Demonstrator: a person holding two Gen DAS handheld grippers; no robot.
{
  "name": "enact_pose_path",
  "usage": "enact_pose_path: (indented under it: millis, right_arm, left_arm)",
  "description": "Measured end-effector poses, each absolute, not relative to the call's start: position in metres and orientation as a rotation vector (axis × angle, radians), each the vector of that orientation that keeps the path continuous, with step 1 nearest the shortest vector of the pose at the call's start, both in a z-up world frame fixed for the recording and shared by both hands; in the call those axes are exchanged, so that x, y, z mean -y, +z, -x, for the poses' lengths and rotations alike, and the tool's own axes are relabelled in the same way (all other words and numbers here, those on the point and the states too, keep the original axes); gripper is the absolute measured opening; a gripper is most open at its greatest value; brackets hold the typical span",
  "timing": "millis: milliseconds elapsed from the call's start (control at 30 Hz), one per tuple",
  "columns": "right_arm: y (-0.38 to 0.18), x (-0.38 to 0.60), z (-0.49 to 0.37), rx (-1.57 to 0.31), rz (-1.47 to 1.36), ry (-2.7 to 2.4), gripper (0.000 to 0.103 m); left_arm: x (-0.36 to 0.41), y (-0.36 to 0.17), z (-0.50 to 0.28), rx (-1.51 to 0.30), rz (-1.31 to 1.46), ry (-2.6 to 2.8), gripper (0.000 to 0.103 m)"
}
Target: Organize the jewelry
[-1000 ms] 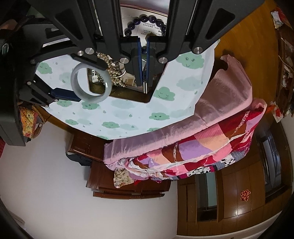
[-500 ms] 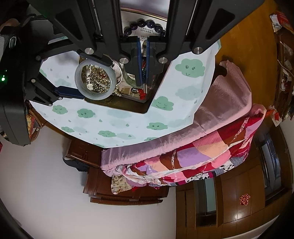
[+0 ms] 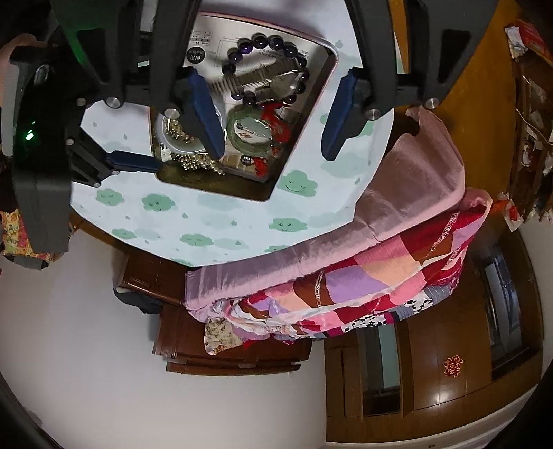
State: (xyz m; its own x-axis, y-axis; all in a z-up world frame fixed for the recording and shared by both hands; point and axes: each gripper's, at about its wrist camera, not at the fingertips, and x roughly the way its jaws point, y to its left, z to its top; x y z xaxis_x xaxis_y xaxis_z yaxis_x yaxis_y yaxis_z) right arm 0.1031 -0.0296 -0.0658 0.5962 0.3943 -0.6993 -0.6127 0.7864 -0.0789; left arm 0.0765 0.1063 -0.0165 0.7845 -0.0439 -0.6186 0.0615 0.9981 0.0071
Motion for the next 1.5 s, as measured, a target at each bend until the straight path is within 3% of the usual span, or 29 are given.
enact_pose_path:
  millis: [633,1500]
  right_arm:
    - [-0.026,0.07,-0.071,-0.631,0.288,0.505,0.091]
    - [-0.019,0.081,-0.065,-0.602,0.264,0.472,0.091]
  left_arm:
    - [-0.122,-0.007,-0.047,-0.654,-0.018,0.03,0.059]
    - [-0.121,-0.006,-0.042,-0.646,-0.018,0.031,0.06]
